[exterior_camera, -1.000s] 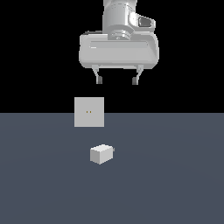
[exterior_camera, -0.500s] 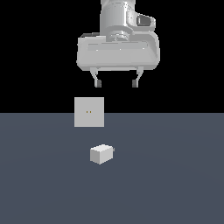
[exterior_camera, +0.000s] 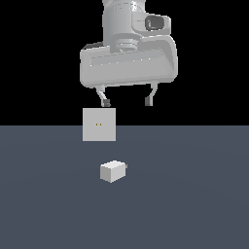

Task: Plug the charger into the wall socket.

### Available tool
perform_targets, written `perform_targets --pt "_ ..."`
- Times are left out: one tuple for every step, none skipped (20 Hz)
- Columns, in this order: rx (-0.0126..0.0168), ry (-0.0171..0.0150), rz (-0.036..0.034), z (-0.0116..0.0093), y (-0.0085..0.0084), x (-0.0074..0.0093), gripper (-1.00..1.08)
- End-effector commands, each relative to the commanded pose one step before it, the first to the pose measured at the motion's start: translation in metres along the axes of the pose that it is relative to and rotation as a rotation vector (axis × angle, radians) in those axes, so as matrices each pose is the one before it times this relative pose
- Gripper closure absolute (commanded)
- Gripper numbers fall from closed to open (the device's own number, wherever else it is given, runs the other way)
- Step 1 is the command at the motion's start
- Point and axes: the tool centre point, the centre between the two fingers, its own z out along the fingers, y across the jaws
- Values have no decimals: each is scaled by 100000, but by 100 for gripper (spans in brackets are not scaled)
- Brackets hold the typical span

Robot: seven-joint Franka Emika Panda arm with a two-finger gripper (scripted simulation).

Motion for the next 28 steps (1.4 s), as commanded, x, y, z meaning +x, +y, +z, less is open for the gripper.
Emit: perform_targets --pt "-769 2335 3737 636 -131 -585 -92" --pt "-323 865 1404 241 -42 -212 -92" --pt "-316 841 1366 235 -41 -206 -92" --pt "-310 820 1332 230 -40 -200 -92" --pt "-305 799 1298 225 -40 -195 -92" --pt "-301 781 1270 220 -38 -190 -92" --pt "-298 764 1243 216 -37 -185 -92" --pt "-295 748 1216 212 -36 -181 -92" --pt "-293 735 1194 208 -35 -177 -92" --pt "-292 723 1175 204 -33 -173 -92" --pt "-291 712 1155 202 -33 -169 -92" --pt "-291 703 1140 199 -32 -166 -92" --pt "-291 695 1126 197 -32 -163 -92" --pt "-292 690 1116 195 -30 -160 -92" --pt "-294 686 1107 193 -30 -158 -92" --pt "-296 683 1100 193 -30 -156 -92" --pt "-299 683 1097 192 -29 -154 -92" --pt "-303 684 1096 192 -29 -153 -92" --pt "-307 687 1097 192 -28 -152 -92" --pt "-312 691 1102 193 -28 -152 -92" --pt "-318 698 1110 194 -28 -151 -92" --pt "-325 706 1120 196 -28 -152 -92" --pt "-328 708 1121 197 -28 -151 -92" --pt "-321 685 1083 190 -27 -144 -92" --pt "-311 658 1040 183 -26 -138 -92" --pt "-301 632 999 176 -25 -132 -92" --pt "-291 604 956 169 -24 -126 -92" --pt "-280 575 914 163 -23 -121 -92"
